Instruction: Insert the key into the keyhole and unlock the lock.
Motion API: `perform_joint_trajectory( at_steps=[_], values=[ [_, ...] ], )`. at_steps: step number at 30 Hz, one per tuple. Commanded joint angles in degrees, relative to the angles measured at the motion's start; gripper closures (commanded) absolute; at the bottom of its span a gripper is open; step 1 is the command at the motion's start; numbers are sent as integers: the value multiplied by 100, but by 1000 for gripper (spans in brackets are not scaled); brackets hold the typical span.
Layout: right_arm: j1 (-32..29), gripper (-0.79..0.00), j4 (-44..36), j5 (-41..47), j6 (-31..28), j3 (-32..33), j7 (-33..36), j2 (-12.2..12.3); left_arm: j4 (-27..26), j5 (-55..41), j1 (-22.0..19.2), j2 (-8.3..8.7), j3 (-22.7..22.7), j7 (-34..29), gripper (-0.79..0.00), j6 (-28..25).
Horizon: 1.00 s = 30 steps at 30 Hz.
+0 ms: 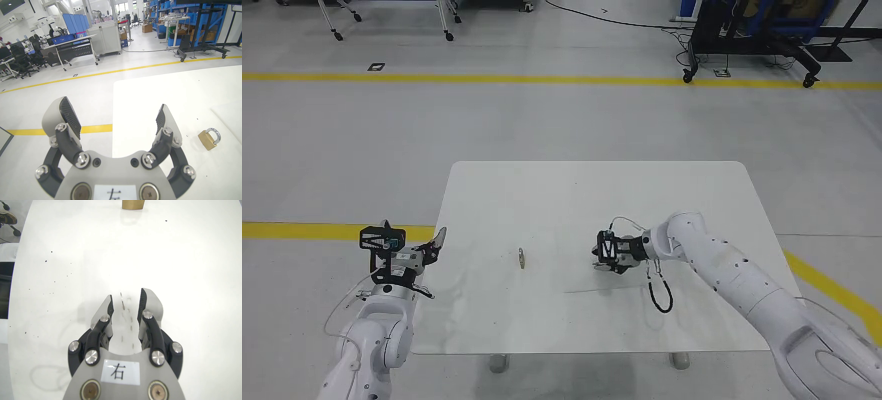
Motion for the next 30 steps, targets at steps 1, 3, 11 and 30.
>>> perform_joint_trajectory(
  at_steps=[1, 3, 11, 30],
  values=[
    [25, -129, 29, -36, 36, -43, 9, -36, 0, 0, 0, 0, 0, 0, -785, 0],
    [43, -43, 60, -68, 77, -80, 18, -70, 0, 0, 0, 0, 0, 0, -785, 0],
    [85, 0, 68, -249, 66, -100, -279, -110, 0, 0, 0, 0, 0, 0, -785, 0],
    [-700, 0, -924, -1351, 34, 817, -1970, 605, 0, 0, 0, 0, 0, 0, -785, 0]
  ],
)
